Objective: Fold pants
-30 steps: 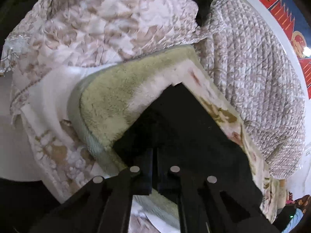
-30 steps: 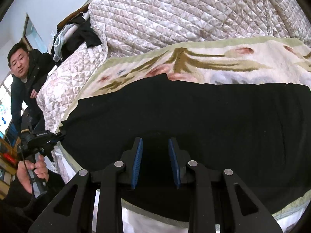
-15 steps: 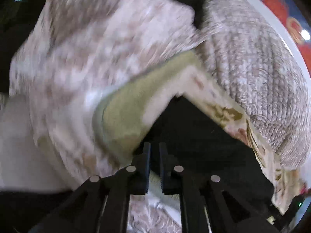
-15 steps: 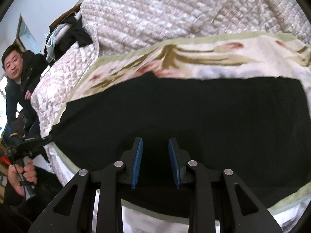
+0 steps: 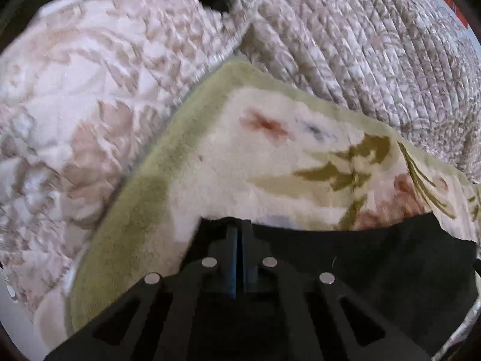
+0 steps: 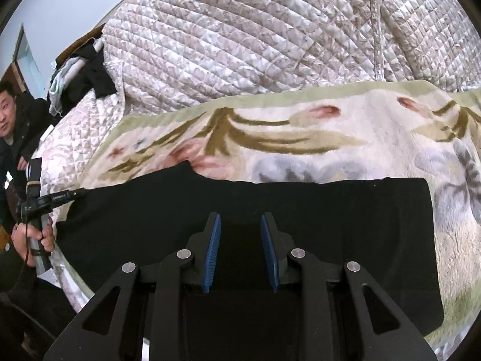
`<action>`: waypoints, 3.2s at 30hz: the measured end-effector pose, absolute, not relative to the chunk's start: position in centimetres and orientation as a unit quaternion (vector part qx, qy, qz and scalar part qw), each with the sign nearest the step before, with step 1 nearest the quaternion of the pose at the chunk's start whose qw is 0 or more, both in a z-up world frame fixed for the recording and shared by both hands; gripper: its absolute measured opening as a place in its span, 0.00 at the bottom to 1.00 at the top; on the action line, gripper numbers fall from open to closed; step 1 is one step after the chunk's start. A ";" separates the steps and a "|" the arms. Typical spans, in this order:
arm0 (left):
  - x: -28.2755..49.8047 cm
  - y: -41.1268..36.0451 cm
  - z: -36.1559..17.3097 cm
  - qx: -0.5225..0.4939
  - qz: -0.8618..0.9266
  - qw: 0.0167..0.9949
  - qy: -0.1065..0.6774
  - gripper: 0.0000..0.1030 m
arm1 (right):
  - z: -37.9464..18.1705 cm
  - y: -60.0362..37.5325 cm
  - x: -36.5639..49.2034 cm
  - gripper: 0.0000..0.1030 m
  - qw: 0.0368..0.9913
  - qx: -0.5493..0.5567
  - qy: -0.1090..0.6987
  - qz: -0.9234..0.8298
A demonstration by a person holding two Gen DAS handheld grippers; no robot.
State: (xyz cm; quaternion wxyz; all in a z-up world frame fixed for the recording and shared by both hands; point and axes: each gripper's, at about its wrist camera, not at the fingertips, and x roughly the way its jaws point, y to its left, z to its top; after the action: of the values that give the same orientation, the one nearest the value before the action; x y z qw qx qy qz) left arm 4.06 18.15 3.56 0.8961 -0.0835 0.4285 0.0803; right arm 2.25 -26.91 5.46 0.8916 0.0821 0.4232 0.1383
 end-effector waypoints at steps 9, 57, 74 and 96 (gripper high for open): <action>6.0 18.7 3.0 -0.102 0.107 0.893 0.426 0.08 | 3.5 -31.6 3.9 0.27 0.892 0.097 0.441 0.020; -8.9 11.8 2.3 -0.099 0.071 0.894 0.432 0.42 | 3.4 -18.5 -5.0 0.44 0.882 -0.009 0.439 0.171; -8.6 20.2 3.9 -0.185 0.103 0.896 0.391 0.51 | 3.8 -22.4 -3.7 0.44 0.886 0.026 0.440 0.141; -5.1 19.0 2.1 -0.165 0.060 0.901 0.398 0.08 | 3.0 -20.8 -2.8 0.44 0.879 0.030 0.440 0.179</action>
State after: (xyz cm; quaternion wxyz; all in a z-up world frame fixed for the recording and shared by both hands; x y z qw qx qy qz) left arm -5.11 19.03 2.14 0.9006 -0.1645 0.3979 0.0600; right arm -2.82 -20.77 3.02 0.8793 0.0301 0.4404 0.1788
